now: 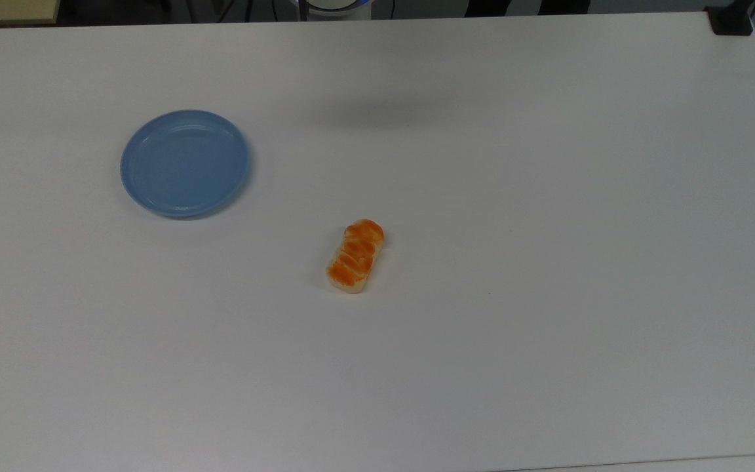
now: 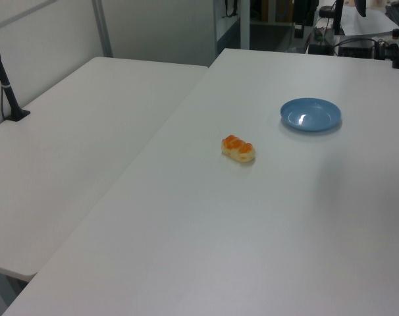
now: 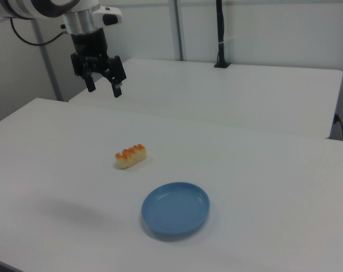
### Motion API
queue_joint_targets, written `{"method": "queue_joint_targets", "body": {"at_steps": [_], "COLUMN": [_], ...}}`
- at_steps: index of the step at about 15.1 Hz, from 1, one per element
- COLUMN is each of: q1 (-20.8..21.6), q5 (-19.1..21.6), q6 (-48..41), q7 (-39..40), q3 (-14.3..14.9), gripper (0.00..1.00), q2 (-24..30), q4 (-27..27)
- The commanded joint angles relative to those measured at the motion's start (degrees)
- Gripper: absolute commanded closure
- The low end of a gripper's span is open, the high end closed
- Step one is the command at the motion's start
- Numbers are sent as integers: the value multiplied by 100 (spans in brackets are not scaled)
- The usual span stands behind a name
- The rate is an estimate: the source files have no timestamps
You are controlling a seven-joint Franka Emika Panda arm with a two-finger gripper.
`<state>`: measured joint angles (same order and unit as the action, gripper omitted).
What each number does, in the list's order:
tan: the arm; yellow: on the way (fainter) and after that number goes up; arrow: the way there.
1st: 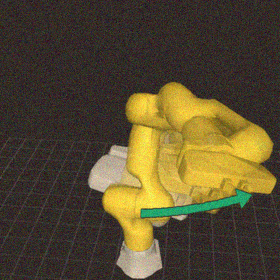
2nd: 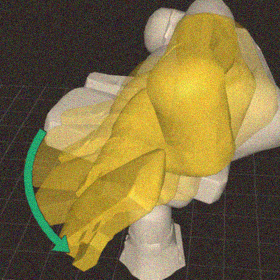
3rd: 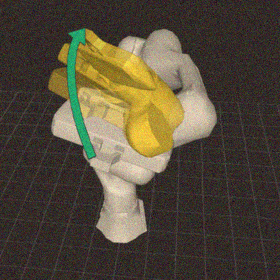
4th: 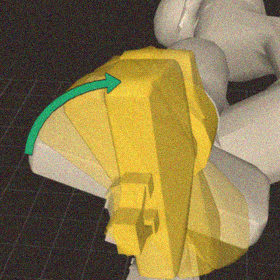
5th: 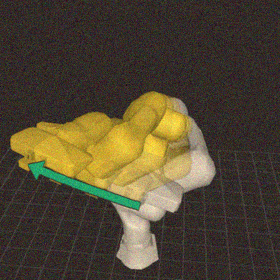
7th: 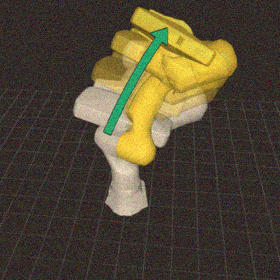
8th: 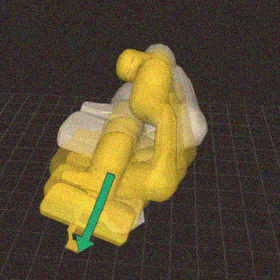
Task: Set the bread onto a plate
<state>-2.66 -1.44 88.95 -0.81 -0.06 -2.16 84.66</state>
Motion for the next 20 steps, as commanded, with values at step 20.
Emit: {"method": "queue_joint_targets", "body": {"at_steps": [20], "q1": [3], "q5": [108], "q6": [35], "q7": [-595], "q3": [15], "gripper": [0], "q2": [-4], "q4": [77]}}
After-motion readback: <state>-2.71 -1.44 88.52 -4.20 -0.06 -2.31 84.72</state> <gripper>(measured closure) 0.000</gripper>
